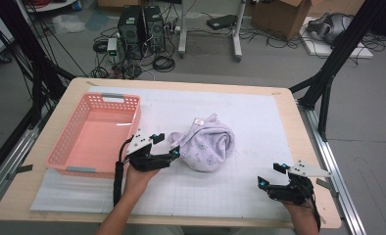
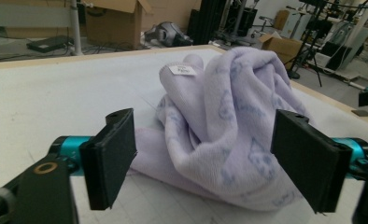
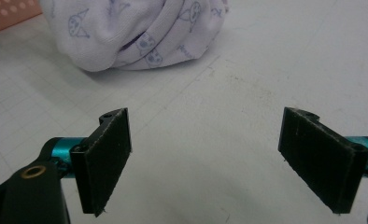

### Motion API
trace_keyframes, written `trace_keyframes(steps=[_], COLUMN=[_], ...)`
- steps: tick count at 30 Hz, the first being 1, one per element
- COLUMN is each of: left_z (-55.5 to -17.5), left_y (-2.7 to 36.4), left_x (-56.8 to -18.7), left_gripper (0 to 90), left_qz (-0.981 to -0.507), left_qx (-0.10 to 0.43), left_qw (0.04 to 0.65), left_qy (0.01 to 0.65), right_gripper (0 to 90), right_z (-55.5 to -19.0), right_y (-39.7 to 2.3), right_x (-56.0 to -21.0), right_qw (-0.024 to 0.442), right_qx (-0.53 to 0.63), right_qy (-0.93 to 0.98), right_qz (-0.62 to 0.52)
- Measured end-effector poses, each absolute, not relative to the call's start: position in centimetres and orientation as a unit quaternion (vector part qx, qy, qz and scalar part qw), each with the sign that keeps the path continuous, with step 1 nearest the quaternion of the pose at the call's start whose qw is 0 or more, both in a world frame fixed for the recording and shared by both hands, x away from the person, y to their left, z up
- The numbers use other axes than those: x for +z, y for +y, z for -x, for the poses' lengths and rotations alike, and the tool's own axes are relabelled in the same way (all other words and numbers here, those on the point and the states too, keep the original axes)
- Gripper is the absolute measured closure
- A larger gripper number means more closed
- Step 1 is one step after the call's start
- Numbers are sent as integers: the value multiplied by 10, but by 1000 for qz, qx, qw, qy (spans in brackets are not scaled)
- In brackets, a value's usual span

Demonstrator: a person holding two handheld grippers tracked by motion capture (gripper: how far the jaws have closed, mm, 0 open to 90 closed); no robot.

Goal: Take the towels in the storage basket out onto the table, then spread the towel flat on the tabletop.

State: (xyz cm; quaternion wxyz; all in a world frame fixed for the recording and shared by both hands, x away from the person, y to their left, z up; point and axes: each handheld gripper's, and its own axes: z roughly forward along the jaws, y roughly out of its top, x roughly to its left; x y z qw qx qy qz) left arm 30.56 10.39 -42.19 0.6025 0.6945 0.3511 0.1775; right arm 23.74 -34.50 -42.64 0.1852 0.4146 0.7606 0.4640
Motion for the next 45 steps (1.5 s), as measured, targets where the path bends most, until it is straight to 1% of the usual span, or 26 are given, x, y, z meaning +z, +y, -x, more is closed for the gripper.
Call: trace_keyframes(steps=[2, 4, 8, 17, 19, 20, 31, 33, 35, 38, 40, 42, 45], left_z=[-303, -302, -295, -288, -288, -288, -288, -288, -288, -289, -289, -289, -289], left_y=[105, 106, 108, 108, 107, 107, 108, 108, 109, 109, 110, 110, 110], left_x=[-425, -425, -428, -431, -431, -431, -433, -433, -433, -434, -435, -436, -437], left_gripper=[178, 179, 181, 205, 214, 214, 219, 218, 222, 236, 241, 243, 245], left_qz=[-696, -698, -694, -700, -701, -701, -701, -701, -701, -701, -702, -706, -707], left_qx=[177, 175, 169, 165, 166, 165, 161, 161, 160, 157, 154, 155, 155], left_qw=[601, 600, 608, 609, 608, 609, 609, 609, 608, 608, 608, 603, 601], left_qy=[351, 348, 346, 336, 334, 334, 335, 335, 335, 337, 337, 337, 338], right_gripper=[178, 194, 193, 166, 212, 218, 225, 201, 181, 180, 209, 264, 284], right_z=[-240, -241, -244, -250, -250, -250, -253, -255, -261, -271, -279, -290, -307], right_y=[-344, -344, -343, -346, -344, -343, -333, -330, -325, -313, -303, -291, -268], right_x=[-427, -427, -428, -431, -432, -432, -432, -432, -434, -435, -435, -435, -437], right_qw=[185, 186, 189, 189, 188, 190, 187, 179, 171, 157, 157, 151, 146], right_qx=[463, 461, 457, 447, 437, 435, 434, 434, 428, 422, 419, 421, 413], right_qy=[760, 762, 764, 764, 774, 778, 782, 785, 785, 790, 794, 800, 810], right_qz=[-417, -416, -415, -426, -418, -413, -406, -405, -414, -416, -411, -401, -391])
